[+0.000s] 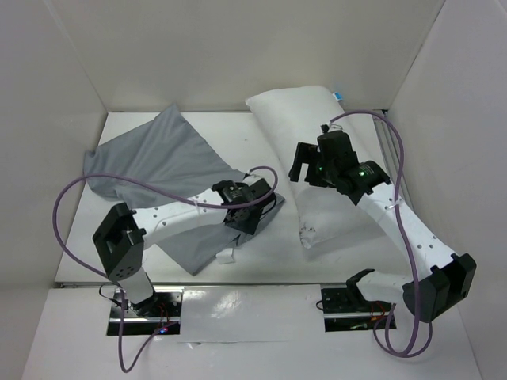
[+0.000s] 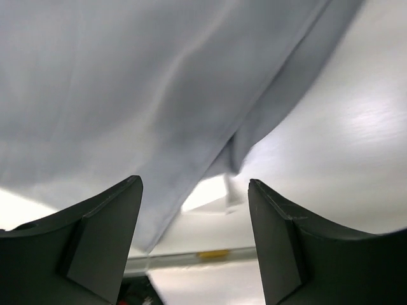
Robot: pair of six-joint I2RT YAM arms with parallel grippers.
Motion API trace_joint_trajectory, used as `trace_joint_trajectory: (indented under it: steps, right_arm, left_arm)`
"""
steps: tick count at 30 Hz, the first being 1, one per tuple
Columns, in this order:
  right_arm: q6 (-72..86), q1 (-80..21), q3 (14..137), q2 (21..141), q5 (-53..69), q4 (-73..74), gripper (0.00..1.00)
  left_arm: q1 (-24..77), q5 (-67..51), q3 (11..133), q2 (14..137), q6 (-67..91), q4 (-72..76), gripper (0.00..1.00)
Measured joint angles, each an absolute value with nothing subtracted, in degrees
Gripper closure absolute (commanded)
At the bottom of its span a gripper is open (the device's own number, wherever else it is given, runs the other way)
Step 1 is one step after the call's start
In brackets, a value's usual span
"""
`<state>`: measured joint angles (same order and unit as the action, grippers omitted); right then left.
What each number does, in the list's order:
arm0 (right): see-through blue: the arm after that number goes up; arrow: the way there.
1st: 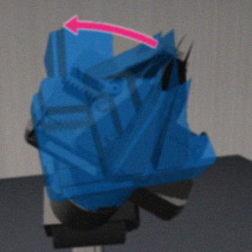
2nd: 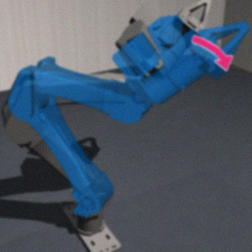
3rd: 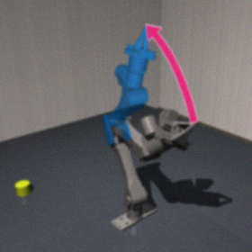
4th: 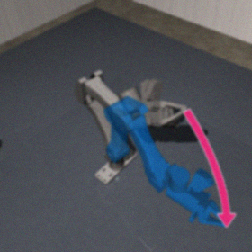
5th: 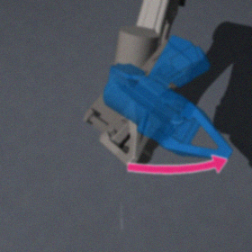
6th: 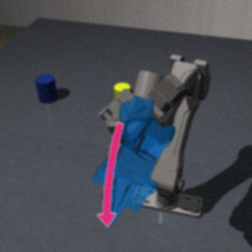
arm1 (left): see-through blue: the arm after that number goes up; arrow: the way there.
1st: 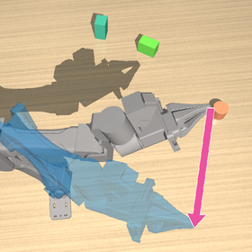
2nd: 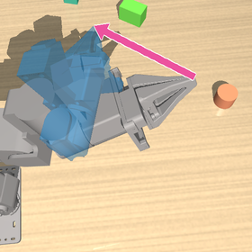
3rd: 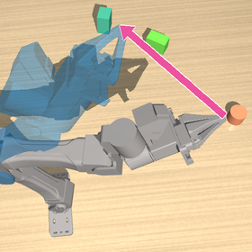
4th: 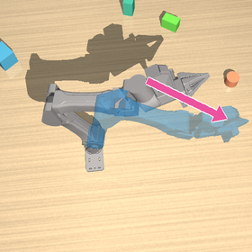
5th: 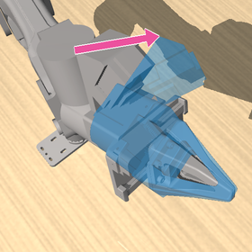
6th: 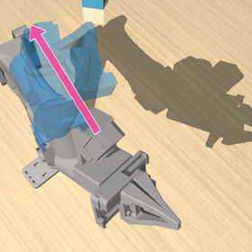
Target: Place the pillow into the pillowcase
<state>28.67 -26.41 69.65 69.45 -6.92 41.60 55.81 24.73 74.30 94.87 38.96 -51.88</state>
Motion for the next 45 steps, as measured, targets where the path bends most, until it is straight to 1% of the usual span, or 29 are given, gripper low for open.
trace_joint_trajectory:
  steps: [4,10,16,17,19,20,21,22,23,24,25,27,30,31,32,34,36,37,41,45]
  right_arm:
    - [28.67,-25.8,69.65,69.21,-7.18,41.67,0.02]
    - [28.67,-24.58,69.65,68.12,-8.21,42.19,0.02]
    - [28.64,-24.58,69.65,67.61,-8.38,42.46,0.02]
    - [28.67,-24.58,69.65,67.61,-8.4,42.57,0.02]
    - [28.62,-24.47,69.65,67.61,-8.4,42.7,0.02]
    - [28.62,-24.38,69.65,67.61,-8.4,42.74,0.02]
    - [28.56,-24.32,69.65,67.61,-8.45,42.78,0.02]
    - [28.4,-24.25,69.65,67.61,-8.64,43.0,0.02]
    - [28.36,-24.21,69.65,67.64,-8.67,43.07,0.02]
    - [28.16,-24.18,69.67,67.7,-8.91,43.18,0.02]
    - [27.97,-24.16,69.73,67.81,-9.06,43.29,0.02]
    - [27.68,-24.12,69.8,68.18,-9.23,43.33,0.02]
    - [27.46,-24.12,69.8,68.75,-9.21,43.33,0.02]
    - [27.4,-24.12,69.8,68.84,-9.21,43.33,0.02]
    - [27.35,-24.12,69.8,68.88,-9.21,43.35,0.02]
    - [27.35,-24.12,69.8,68.88,-9.19,43.33,0.02]
    - [27.4,-24.12,69.78,68.88,-9.26,43.33,0.02]
    - [27.42,-24.12,69.76,68.88,-9.39,43.33,0.02]
    - [28.77,-23.97,67.9,67.68,-11.09,43.13,0.02]
    - [32.45,-22.79,62.7,62.87,-14.57,43.4,0.02]
  left_arm:
    - [55.75,24.88,81.12,100.68,37.8,-49.06,0.2]
    - [55.13,24.16,82.19,109.03,34.74,-46.0,0.2]
    - [53.17,24.12,82.21,110.67,33.1,-44.14,0.34]
    - [52.58,23.94,82.21,110.72,32.99,-43.77,0.4]
    - [51.4,23.68,82.19,110.83,32.93,-42.83,0.45]
    - [50.94,23.64,82.17,110.91,32.88,-42.48,0.49]
    - [50.46,23.62,82.13,110.93,32.88,-42.15,0.56]
    - [49.89,23.62,82.11,110.93,32.93,-41.95,0.67]
    - [49.5,23.57,82.11,110.93,32.84,-41.87,0.67]
    - [49.23,23.59,82.11,110.93,32.51,-41.8,0.73]
    - [49.06,23.57,82.08,110.93,32.73,-41.74,0.87]
    - [48.95,23.46,82.08,110.93,32.86,-41.69,1.0]
    - [48.66,23.09,82.08,110.91,32.25,-41.71,1.0]
    - [48.6,22.81,82.08,110.8,32.01,-41.74,0.96]
    - [48.56,22.5,81.97,110.61,31.7,-41.65,0.75]
    - [48.69,22.09,80.84,109.25,30.81,-41.01,0.52]
    - [48.99,22.17,78.83,106.8,30.17,-40.23,0.3]
    - [49.39,22.33,78.13,105.8,29.82,-40.16,0.29]
    - [51.59,23.88,76.97,104.47,29.65,-39.2,0.27]
    - [53.58,25.67,76.25,104.55,29.56,-38.89,0.27]
